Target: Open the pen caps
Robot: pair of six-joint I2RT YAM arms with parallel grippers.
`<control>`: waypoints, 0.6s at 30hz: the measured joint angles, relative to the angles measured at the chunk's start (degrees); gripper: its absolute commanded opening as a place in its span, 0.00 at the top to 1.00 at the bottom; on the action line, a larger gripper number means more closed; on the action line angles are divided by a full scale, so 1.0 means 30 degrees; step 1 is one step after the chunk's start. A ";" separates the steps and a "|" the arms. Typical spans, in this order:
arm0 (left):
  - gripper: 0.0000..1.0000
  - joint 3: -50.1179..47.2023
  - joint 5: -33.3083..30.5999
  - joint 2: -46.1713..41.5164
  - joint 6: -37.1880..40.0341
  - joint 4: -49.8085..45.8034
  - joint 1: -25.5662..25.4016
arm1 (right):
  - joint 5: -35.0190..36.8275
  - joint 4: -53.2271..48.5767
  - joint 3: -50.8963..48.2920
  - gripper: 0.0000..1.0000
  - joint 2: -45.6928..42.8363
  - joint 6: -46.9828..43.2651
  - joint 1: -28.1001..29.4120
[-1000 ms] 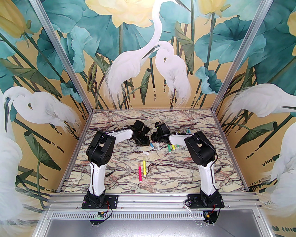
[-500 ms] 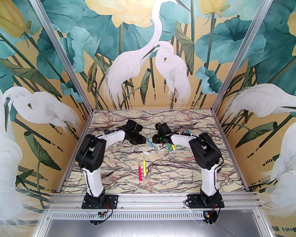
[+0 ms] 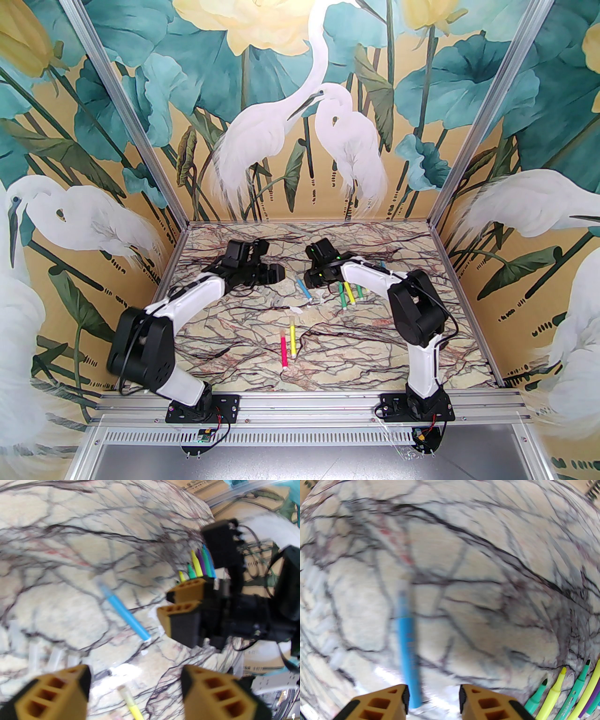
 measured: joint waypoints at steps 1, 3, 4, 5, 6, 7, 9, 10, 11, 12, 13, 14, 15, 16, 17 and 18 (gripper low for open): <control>0.19 -0.0503 -0.0277 -0.0495 0.0007 0.0087 0.0102 | 0.0036 -0.0270 0.0452 0.57 0.0204 -0.0102 0.0117; 0.18 -0.1311 -0.0707 -0.1348 0.0080 0.0168 0.0270 | 0.0051 -0.0801 0.1217 0.57 0.0670 -0.0211 0.0364; 0.17 -0.1639 -0.0903 -0.1727 0.0109 0.0189 0.0364 | 0.0102 -0.1093 0.1537 0.57 0.0954 -0.0291 0.0466; 0.16 -0.1887 -0.1115 -0.2055 0.0168 0.0189 0.0415 | 0.0124 -0.1297 0.1756 0.57 0.1173 -0.0313 0.0532; 0.16 -0.2127 -0.1392 -0.2375 0.0182 0.0197 0.0495 | 0.0211 -0.1683 0.2011 0.57 0.1443 -0.0364 0.0590; 0.16 -0.2331 -0.1668 -0.2637 0.0240 0.0211 0.0510 | 0.0364 -0.2004 0.2244 0.57 0.1719 -0.0437 0.0627; 0.14 -0.2681 -0.2171 -0.3096 0.0321 0.0197 0.0561 | 0.0612 -0.2565 0.2659 0.57 0.2244 -0.0495 0.0670; 0.14 -0.2834 -0.2382 -0.3300 0.0372 0.0197 0.0576 | 0.0729 -0.2841 0.2871 0.57 0.2514 -0.0510 0.0685; 0.13 -0.2973 -0.2594 -0.3483 0.0393 0.0204 0.0576 | 0.0823 -0.3082 0.3016 0.57 0.2718 -0.0510 0.0743; 0.13 -0.3140 -0.2856 -0.3694 0.0430 0.0204 0.0576 | 0.0940 -0.3315 0.3162 0.57 0.2929 -0.0517 0.0758; 0.12 -0.3315 -0.3060 -0.3898 0.0466 0.0204 0.0583 | 0.1020 -0.3548 0.3286 0.58 0.3075 -0.0517 0.0794; 0.12 -0.3453 -0.3213 -0.4051 0.0495 0.0204 0.0597 | 0.1093 -0.3723 0.3366 0.58 0.3213 -0.0517 0.0831; 0.12 -0.3643 -0.3388 -0.4226 0.0532 0.0204 0.0597 | 0.1151 -0.3869 0.3424 0.59 0.3315 -0.0517 0.0860; 0.12 -0.3767 -0.3519 -0.4342 0.0583 0.0204 0.0597 | 0.1268 -0.4051 0.3483 0.59 0.3410 -0.0517 0.0918; 0.12 -0.3891 -0.3672 -0.4430 0.0663 0.0204 0.0597 | 0.1362 -0.4182 0.3534 0.59 0.3490 -0.0510 0.0976; 0.12 -0.3985 -0.3803 -0.4503 0.0707 0.0204 0.0597 | 0.1486 -0.4328 0.3650 0.60 0.3592 -0.0510 0.1056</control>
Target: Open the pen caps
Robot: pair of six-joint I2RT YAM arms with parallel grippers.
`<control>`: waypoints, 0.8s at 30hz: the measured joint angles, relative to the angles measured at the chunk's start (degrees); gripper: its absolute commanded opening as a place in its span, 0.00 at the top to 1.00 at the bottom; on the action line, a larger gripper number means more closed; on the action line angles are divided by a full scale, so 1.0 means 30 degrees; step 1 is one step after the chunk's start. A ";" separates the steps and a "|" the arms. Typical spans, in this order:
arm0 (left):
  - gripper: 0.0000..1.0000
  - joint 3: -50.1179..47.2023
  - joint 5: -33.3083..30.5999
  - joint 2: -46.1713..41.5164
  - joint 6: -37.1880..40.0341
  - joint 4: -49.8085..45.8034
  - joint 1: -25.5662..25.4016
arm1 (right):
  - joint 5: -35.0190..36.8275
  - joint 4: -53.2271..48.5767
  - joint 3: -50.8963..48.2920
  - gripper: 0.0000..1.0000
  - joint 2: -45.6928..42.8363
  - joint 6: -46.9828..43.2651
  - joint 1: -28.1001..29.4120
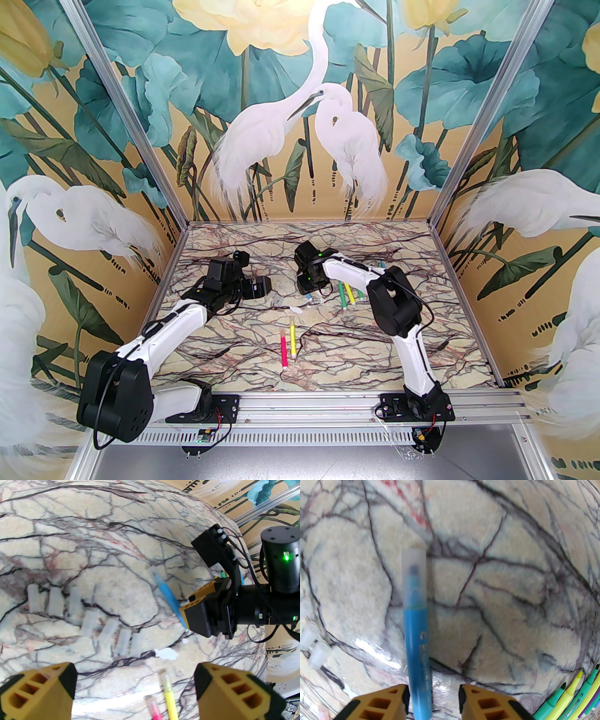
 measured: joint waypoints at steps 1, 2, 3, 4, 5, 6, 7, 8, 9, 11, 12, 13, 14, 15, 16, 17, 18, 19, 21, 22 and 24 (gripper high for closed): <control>0.12 -0.0080 -0.0080 -0.0029 0.0044 0.0007 0.0000 | 0.0073 -0.0044 0.0073 0.60 0.0080 0.0000 0.0073; 0.12 -0.0117 -0.0095 -0.0029 0.0066 0.0015 0.0007 | 0.0117 -0.0080 0.0109 0.60 0.0131 0.0000 0.0124; 0.12 -0.0168 -0.0138 -0.0029 0.0109 0.0036 0.0015 | 0.0197 -0.0189 0.0175 0.61 0.0197 0.0000 0.0189; 0.12 -0.0219 -0.0146 -0.0029 0.0117 0.0066 0.0015 | 0.0277 -0.0284 0.0270 0.62 0.0277 0.0000 0.0226; 0.12 -0.0248 -0.0160 -0.0029 0.0117 0.0087 0.0015 | 0.0408 -0.0372 0.0364 0.62 0.0350 0.0000 0.0284; 0.12 -0.0277 -0.0182 -0.0029 0.0117 0.0131 0.0015 | 0.0532 -0.0474 0.0488 0.63 0.0444 0.0000 0.0335; 0.12 -0.0284 -0.0204 -0.0029 0.0124 0.0153 0.0015 | 0.0670 -0.0634 0.0670 0.64 0.0583 0.0007 0.0408; 0.12 -0.0284 -0.0204 -0.0029 0.0124 0.0160 0.0015 | 0.0816 -0.0707 0.0809 0.65 0.0699 0.0000 0.0452; 0.12 -0.0291 -0.0204 -0.0029 0.0124 0.0160 0.0015 | 0.0991 -0.0831 0.0976 0.65 0.0852 0.0000 0.0488; 0.12 -0.0291 -0.0204 -0.0029 0.0124 0.0197 0.0015 | 0.1239 -0.1027 0.1224 0.67 0.1122 -0.0007 0.0576; 0.12 -0.0306 -0.0204 -0.0029 0.0124 0.0233 0.0015 | 0.1406 -0.1173 0.1406 0.67 0.1224 -0.0007 0.0583; 0.12 -0.0313 -0.0204 -0.0029 0.0124 0.0277 0.0015 | 0.1501 -0.1282 0.1559 0.68 0.1282 -0.0007 0.0627; 0.12 -0.0321 -0.0204 -0.0029 0.0124 0.0306 0.0015 | 0.1574 -0.1377 0.1676 0.68 0.1341 -0.0007 0.0663; 0.12 -0.0321 -0.0204 -0.0029 0.0117 0.0321 0.0015 | 0.1632 -0.1486 0.1792 0.69 0.1435 -0.0007 0.0663; 0.12 -0.0321 -0.0204 -0.0029 0.0124 0.0364 0.0015 | 0.1690 -0.1588 0.1923 0.70 0.1545 -0.0022 0.0670; 0.12 -0.0321 -0.0204 -0.0029 0.0124 0.0386 0.0015 | 0.1719 -0.1719 0.2069 0.70 0.1596 -0.0044 0.0692; 0.12 -0.0328 -0.0204 -0.0029 0.0124 0.0408 0.0015 | 0.1807 -0.1821 0.2200 0.71 0.1676 -0.0073 0.0707; 0.12 -0.0328 -0.0204 -0.0029 0.0124 0.0444 0.0015 | 0.1851 -0.1945 0.2361 0.72 0.1785 -0.0087 0.0743; 0.12 -0.0357 -0.0204 -0.0029 0.0124 0.0510 0.0015 | 0.1974 -0.2229 0.2703 0.74 0.1967 -0.0153 0.0801; 0.12 -0.0364 -0.0204 -0.0029 0.0124 0.0510 0.0015 | 0.2025 -0.2412 0.2892 0.75 0.2069 -0.0189 0.0845; 0.12 -0.0415 -0.0204 -0.0029 0.0124 0.0568 0.0015 | 0.2055 -0.2725 0.3257 0.77 0.2280 -0.0299 0.0903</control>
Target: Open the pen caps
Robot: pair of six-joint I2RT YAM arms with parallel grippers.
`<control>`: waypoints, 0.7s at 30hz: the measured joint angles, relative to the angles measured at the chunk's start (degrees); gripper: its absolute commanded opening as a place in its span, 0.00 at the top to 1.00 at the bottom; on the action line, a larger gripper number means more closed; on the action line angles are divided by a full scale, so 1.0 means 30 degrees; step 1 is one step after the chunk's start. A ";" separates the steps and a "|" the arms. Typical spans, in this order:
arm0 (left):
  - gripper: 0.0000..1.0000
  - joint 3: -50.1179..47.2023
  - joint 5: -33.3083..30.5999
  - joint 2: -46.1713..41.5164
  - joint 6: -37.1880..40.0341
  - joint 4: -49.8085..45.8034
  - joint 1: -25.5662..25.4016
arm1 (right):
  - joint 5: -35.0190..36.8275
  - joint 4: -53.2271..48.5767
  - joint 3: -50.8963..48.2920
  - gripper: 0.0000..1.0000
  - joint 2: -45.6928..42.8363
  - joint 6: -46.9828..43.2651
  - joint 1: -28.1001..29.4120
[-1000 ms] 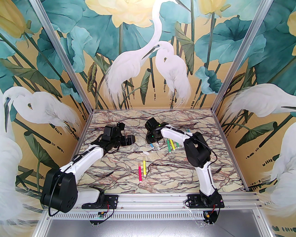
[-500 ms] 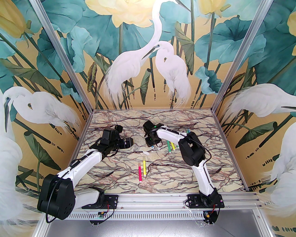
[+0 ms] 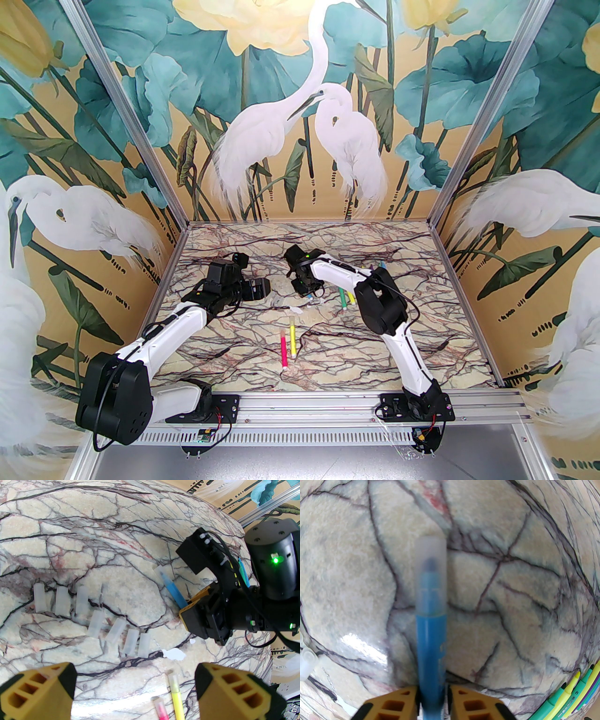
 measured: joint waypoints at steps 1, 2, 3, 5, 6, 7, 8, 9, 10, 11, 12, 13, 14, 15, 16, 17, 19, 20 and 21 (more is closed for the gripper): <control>0.11 -0.0022 0.0000 0.0000 0.0000 0.0007 0.0000 | 0.0022 -0.0153 0.0160 0.77 0.0073 -0.0051 0.0015; 0.11 -0.0036 0.0000 0.0000 0.0000 0.0007 0.0000 | 0.0036 -0.0270 0.0291 0.78 0.0146 -0.0087 0.0015; 0.11 -0.0051 0.0000 0.0000 0.0000 0.0015 0.0000 | 0.0036 -0.0386 0.0415 0.79 0.0211 -0.0153 0.0015; 0.12 -0.0066 0.0000 0.0000 0.0000 0.0036 0.0000 | 0.0058 -0.0576 0.0597 0.80 0.0291 -0.0204 0.0015; 0.12 -0.0073 0.0007 0.0000 -0.0007 0.0073 0.0000 | 0.0066 -0.0612 0.0612 0.80 0.0291 -0.0211 0.0015; 0.12 -0.0080 0.0007 0.0000 -0.0007 0.0131 0.0000 | 0.0058 -0.0619 0.0612 0.81 0.0291 -0.0211 0.0015; 0.11 -0.0080 0.0015 0.0000 -0.0015 0.0182 0.0000 | 0.0058 -0.0612 0.0612 0.81 0.0291 -0.0219 0.0015; 0.12 -0.0102 0.0022 0.0007 -0.0022 0.0291 0.0000 | 0.0058 -0.0605 0.0605 0.81 0.0291 -0.0240 0.0015; 0.12 -0.0124 0.0066 0.0015 -0.0029 0.0408 0.0000 | 0.0058 -0.0568 0.0583 0.82 0.0277 -0.0262 0.0015; 0.12 -0.0138 0.0109 0.0036 -0.0036 0.0517 0.0000 | 0.0058 -0.0495 0.0488 0.82 0.0226 -0.0262 0.0015; 0.12 -0.0146 0.0182 0.0080 -0.0102 0.0619 0.0000 | 0.0051 -0.0270 0.0240 0.83 0.0080 -0.0262 0.0015; 0.12 -0.0146 0.0270 0.0204 -0.0168 0.0780 0.0000 | 0.0036 0.0044 -0.0117 0.83 -0.0131 -0.0262 0.0007; 0.12 -0.0146 0.0372 0.0357 -0.0219 0.0933 0.0000 | 0.0029 0.0372 -0.0481 0.83 -0.0335 -0.0262 0.0007; 0.12 -0.0146 0.0517 0.0605 -0.0364 0.1129 0.0000 | -0.0007 0.0714 -0.0933 0.84 -0.0597 -0.0262 0.0007; 0.12 -0.0146 0.0678 0.0838 -0.0488 0.1304 0.0000 | -0.0036 0.1042 -0.1406 0.84 -0.0903 -0.0262 0.0007; 0.13 -0.0146 0.0838 0.1086 -0.0576 0.1464 0.0000 | -0.0080 0.1268 -0.1851 0.84 -0.1209 -0.0262 0.0007; 0.13 -0.0146 0.1180 0.1588 -0.0860 0.1749 0.0000 | -0.0160 0.1603 -0.2776 0.84 -0.1953 -0.0255 0.0000; 0.13 -0.0146 0.1319 0.1785 -0.1013 0.1872 0.0000 | -0.0211 0.1821 -0.3191 0.85 -0.2353 -0.0255 -0.0015; 0.13 -0.0138 0.1457 0.1989 -0.1129 0.2011 0.0000 | -0.0306 0.2018 -0.3665 0.85 -0.2878 -0.0255 -0.0058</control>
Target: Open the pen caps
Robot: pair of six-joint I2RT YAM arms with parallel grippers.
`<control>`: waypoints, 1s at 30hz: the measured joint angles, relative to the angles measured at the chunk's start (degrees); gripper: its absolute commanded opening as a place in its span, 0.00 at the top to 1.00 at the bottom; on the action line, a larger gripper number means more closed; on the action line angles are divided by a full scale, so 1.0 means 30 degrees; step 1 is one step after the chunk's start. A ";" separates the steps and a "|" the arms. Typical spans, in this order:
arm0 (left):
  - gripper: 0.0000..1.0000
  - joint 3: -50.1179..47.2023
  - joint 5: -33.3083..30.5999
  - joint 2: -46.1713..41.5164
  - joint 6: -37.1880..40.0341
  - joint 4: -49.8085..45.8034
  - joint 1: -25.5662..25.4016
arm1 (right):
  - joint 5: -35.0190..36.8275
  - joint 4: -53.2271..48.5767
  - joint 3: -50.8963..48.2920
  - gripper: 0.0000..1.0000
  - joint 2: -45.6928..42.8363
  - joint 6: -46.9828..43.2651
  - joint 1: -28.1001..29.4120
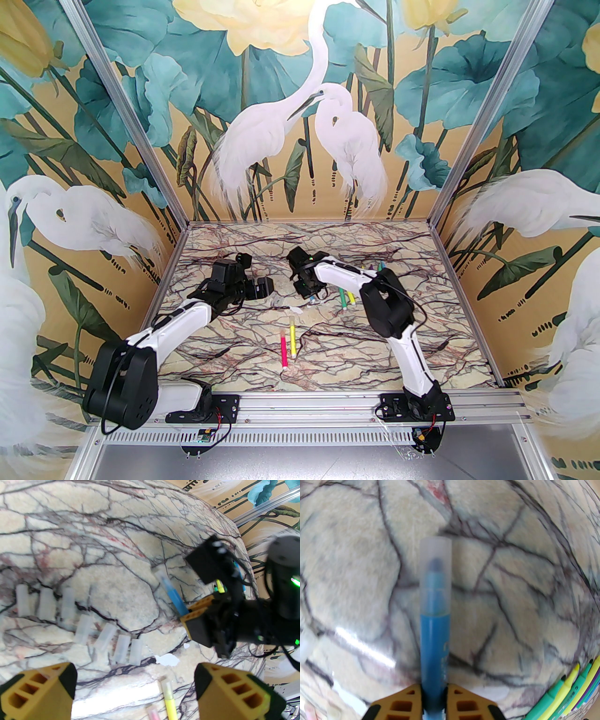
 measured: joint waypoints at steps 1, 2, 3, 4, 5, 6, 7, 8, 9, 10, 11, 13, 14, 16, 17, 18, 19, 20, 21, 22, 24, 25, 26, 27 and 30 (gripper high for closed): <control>0.14 0.0000 0.0182 0.0219 -0.0138 0.0138 0.0000 | -0.0095 0.0211 -0.0408 0.85 -0.0525 0.0007 -0.0036; 0.14 0.0000 0.0350 0.0364 -0.0291 0.0277 0.0000 | -0.0204 0.0415 -0.0743 0.85 -0.0962 0.0015 -0.0044; 0.15 0.0000 0.0546 0.0517 -0.0430 0.0452 0.0000 | -0.0291 0.0699 -0.1209 0.85 -0.1596 0.0015 -0.0080; 0.15 0.0000 0.0787 0.0627 -0.0590 0.0612 0.0000 | -0.0364 0.0969 -0.1617 0.86 -0.2164 0.0022 -0.0095; 0.15 0.0000 0.0991 0.0699 -0.0772 0.0801 0.0000 | -0.0510 0.1326 -0.2091 0.86 -0.2776 0.0022 -0.0153; 0.16 0.0000 0.1246 0.0787 -0.0947 0.1020 0.0000 | -0.0663 0.1668 -0.2586 0.85 -0.3402 0.0022 -0.0168; 0.16 0.0000 0.1559 0.0882 -0.1151 0.1297 -0.0029 | -0.0838 0.2055 -0.3177 0.86 -0.4116 0.0015 -0.0197; 0.17 0.0000 0.1814 0.0962 -0.1370 0.1559 -0.0058 | -0.0962 0.2412 -0.3621 0.86 -0.4619 0.0015 -0.0204; 0.17 0.0007 0.2127 0.1071 -0.1588 0.1894 -0.0131 | -0.1158 0.2805 -0.4160 0.86 -0.5238 0.0029 -0.0204; 0.17 0.0007 0.2404 0.1180 -0.1836 0.2186 -0.0211 | -0.1304 0.3082 -0.4575 0.86 -0.5676 0.0066 -0.0240; 0.18 0.0007 0.2776 0.1297 -0.2076 0.2630 -0.0350 | -0.1457 0.3395 -0.5013 0.86 -0.6113 0.0073 -0.0270; 0.19 0.0029 0.3322 0.1515 -0.2535 0.3381 -0.0692 | -0.1821 0.3891 -0.5705 0.86 -0.6761 0.0131 -0.0299; 0.19 0.0073 0.3563 0.1610 -0.2769 0.3738 -0.0903 | -0.1982 0.4160 -0.6018 0.86 -0.7016 0.0153 -0.0299; 0.21 0.0219 0.4036 0.1814 -0.3082 0.4306 -0.1304 | -0.2331 0.4634 -0.6499 0.86 -0.7308 0.0219 -0.0291; 0.23 0.0313 0.4255 0.1916 -0.3264 0.4605 -0.1501 | -0.2441 0.4823 -0.6717 0.86 -0.7424 0.0262 -0.0291; 0.24 0.0437 0.4459 0.2033 -0.3395 0.4911 -0.1690 | -0.2601 0.4983 -0.6921 0.86 -0.7519 0.0306 -0.0291; 0.24 0.0539 0.4612 0.2113 -0.3534 0.5151 -0.1829 | -0.2732 0.5034 -0.7023 0.86 -0.7570 0.0364 -0.0291; 0.25 0.0641 0.4787 0.2200 -0.3723 0.5450 -0.1974 | -0.2827 0.5187 -0.7169 0.86 -0.7650 0.0415 -0.0291; 0.26 0.0736 0.4881 0.2273 -0.3898 0.5705 -0.2076 | -0.2914 0.5282 -0.7286 0.86 -0.7745 0.0444 -0.0291; 0.27 0.0794 0.4991 0.2324 -0.3985 0.6003 -0.2186 | -0.2980 0.5362 -0.7380 0.87 -0.7832 0.0466 -0.0291; 0.28 0.0903 0.5122 0.2455 -0.4218 0.6470 -0.2353 | -0.3220 0.5574 -0.7635 0.87 -0.8116 0.0517 -0.0291; 0.29 0.0954 0.5151 0.2528 -0.4335 0.6579 -0.2390 | -0.3300 0.5690 -0.7737 0.87 -0.8255 0.0554 -0.0291; 0.29 0.1049 0.5173 0.2616 -0.4401 0.6674 -0.2426 | -0.3344 0.5836 -0.7854 0.87 -0.8386 0.0590 -0.0291; 0.30 0.1129 0.5217 0.2725 -0.4481 0.6783 -0.2470 | -0.3424 0.5945 -0.7949 0.87 -0.8524 0.0590 -0.0291; 0.33 0.1341 0.5268 0.3111 -0.4619 0.7067 -0.2521 | -0.3738 0.6178 -0.8167 0.87 -0.8845 0.0627 -0.0291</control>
